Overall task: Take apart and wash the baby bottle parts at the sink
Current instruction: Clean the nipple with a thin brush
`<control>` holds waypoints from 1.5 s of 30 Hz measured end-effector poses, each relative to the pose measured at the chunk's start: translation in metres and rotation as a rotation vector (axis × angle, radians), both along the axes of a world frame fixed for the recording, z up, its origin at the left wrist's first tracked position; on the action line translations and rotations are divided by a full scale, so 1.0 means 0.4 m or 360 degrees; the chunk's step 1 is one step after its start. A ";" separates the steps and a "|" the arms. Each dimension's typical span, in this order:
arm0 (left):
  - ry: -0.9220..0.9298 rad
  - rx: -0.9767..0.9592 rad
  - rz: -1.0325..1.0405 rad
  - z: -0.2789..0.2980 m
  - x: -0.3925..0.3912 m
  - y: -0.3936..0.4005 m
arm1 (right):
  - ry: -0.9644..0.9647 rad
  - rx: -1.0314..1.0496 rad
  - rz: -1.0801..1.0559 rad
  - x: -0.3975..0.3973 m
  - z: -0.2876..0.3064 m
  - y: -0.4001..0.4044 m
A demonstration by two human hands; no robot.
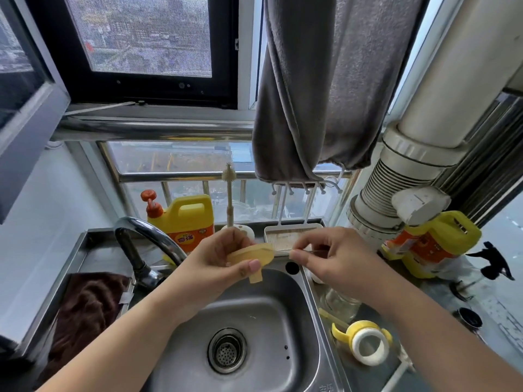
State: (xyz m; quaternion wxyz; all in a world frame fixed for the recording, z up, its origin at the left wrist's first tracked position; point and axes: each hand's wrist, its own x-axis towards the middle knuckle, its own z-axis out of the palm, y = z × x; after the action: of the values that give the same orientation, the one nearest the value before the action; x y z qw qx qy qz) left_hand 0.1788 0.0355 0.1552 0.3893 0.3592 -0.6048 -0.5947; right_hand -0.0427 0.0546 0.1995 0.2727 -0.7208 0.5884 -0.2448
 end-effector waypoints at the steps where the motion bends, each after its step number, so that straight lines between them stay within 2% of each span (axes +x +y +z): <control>1: -0.0043 -0.0006 0.0026 0.000 -0.008 0.003 | -0.0002 -0.0016 0.0008 0.008 -0.001 -0.003; 5: -0.0289 -0.0081 0.0177 0.010 -0.029 0.003 | 0.0104 -0.0067 0.0074 0.038 0.001 -0.004; 13: -0.0580 -0.0267 0.0169 0.011 -0.014 0.004 | 0.0264 -0.0096 0.0123 0.052 -0.006 0.003; 17: -0.0430 -0.0182 0.0128 0.016 0.005 0.006 | 0.0118 0.0034 0.0052 0.013 -0.004 -0.004; 23: -0.0420 -0.0154 0.0083 0.017 -0.014 0.002 | 0.0156 -0.0122 0.0182 0.058 -0.002 -0.018; 27: -0.0283 -0.0075 0.0175 0.021 0.006 -0.004 | 0.0129 -0.0001 0.0072 0.009 0.003 -0.021; 32: -0.0359 -0.0107 0.0248 0.021 -0.015 -0.006 | 0.0113 -0.0103 0.0092 0.043 -0.003 -0.024; 39: -0.0171 -0.0033 0.0166 0.023 0.002 -0.003 | -0.0027 -0.0008 0.0086 0.024 -0.001 -0.015; 45: -0.0595 -0.0298 0.0184 0.029 -0.020 -0.003 | 0.0168 -0.0145 0.0158 0.081 -0.005 -0.022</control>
State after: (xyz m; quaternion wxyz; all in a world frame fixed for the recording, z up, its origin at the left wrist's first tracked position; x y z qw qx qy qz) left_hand 0.1707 0.0343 0.1669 0.3354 0.4595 -0.6975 -0.4358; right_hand -0.0105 0.0459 0.1975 0.2199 -0.7727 0.5536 -0.2192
